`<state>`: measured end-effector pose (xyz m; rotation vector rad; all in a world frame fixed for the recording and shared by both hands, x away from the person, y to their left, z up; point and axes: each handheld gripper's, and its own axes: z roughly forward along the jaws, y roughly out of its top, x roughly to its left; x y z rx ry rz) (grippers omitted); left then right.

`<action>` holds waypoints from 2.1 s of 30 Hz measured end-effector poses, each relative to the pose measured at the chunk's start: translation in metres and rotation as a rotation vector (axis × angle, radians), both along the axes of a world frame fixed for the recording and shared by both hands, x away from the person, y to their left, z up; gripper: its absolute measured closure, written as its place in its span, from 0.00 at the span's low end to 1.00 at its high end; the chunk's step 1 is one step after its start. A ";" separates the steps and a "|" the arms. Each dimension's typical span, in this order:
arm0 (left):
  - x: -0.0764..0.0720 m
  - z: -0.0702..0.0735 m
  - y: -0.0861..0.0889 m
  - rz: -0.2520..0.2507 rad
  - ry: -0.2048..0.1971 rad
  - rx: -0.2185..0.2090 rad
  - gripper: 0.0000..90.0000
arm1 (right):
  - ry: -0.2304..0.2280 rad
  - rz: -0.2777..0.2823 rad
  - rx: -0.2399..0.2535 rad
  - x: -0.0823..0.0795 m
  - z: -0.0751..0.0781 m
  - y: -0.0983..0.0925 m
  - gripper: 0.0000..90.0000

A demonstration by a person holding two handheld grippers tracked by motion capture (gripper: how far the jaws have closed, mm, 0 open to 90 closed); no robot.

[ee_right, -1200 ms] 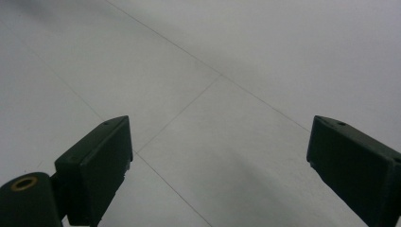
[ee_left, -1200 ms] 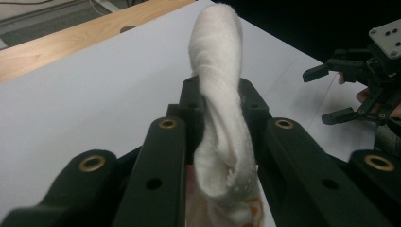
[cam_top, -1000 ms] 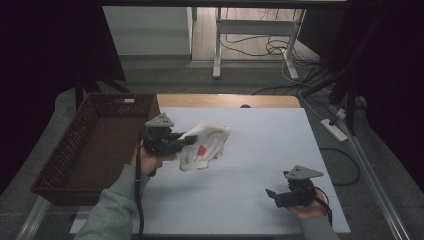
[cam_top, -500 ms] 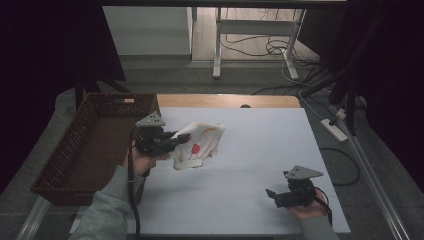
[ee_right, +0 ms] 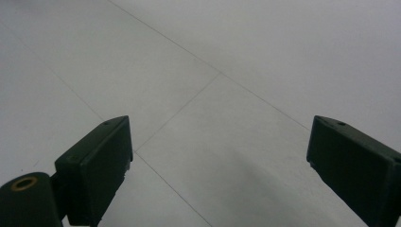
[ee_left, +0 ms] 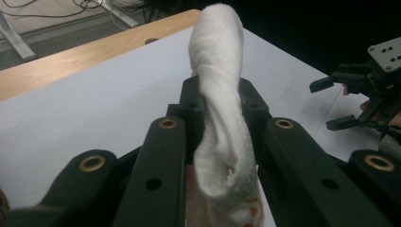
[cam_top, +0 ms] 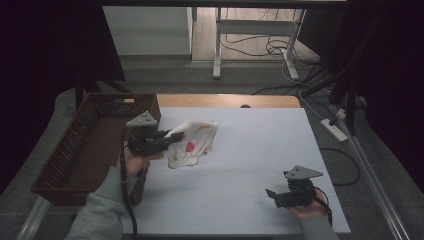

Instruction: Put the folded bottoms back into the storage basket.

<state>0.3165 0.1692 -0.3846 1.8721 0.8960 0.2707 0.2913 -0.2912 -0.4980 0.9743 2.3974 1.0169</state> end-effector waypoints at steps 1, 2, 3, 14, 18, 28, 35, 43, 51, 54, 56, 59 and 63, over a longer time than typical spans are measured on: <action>0.000 0.000 0.000 0.000 0.000 0.000 0.84 | -0.003 -0.003 0.001 0.000 0.000 0.000 0.09; -0.001 0.001 0.002 0.002 -0.002 -0.002 0.84 | -0.003 -0.004 0.001 0.000 0.000 0.000 0.09; -0.001 0.001 0.002 0.002 -0.002 -0.002 0.84 | -0.003 -0.004 0.001 0.000 0.000 0.000 0.09; -0.006 0.005 0.013 0.016 -0.014 -0.018 0.84 | 0.001 -0.003 -0.002 0.000 0.000 0.000 0.10; -0.007 0.005 0.016 0.018 -0.015 -0.019 0.84 | 0.002 -0.005 -0.002 0.000 0.000 0.000 0.10; -0.010 0.007 0.025 0.036 -0.019 -0.028 0.84 | -0.004 -0.008 0.008 0.000 0.001 -0.001 0.10; -0.015 0.010 0.033 0.047 -0.031 -0.032 0.84 | -0.006 -0.007 0.009 0.000 0.001 -0.001 0.10; -0.018 0.013 0.041 0.059 -0.036 -0.043 0.84 | -0.009 -0.009 0.012 0.000 0.001 -0.001 0.10; -0.021 0.015 0.049 0.075 -0.040 -0.043 0.84 | -0.008 -0.009 0.010 0.000 0.001 -0.001 0.10; -0.022 0.016 0.051 0.080 -0.043 -0.044 0.84 | -0.008 -0.010 0.010 0.000 0.001 -0.001 0.10; -0.024 0.017 0.054 0.086 -0.046 -0.049 0.84 | -0.009 -0.011 0.011 0.000 0.001 -0.001 0.10; -0.024 0.018 0.056 0.088 -0.049 -0.049 0.84 | -0.008 -0.010 0.011 0.000 0.001 -0.001 0.10; -0.025 0.019 0.058 0.092 -0.050 -0.050 0.84 | -0.009 -0.012 0.011 0.000 0.001 -0.001 0.10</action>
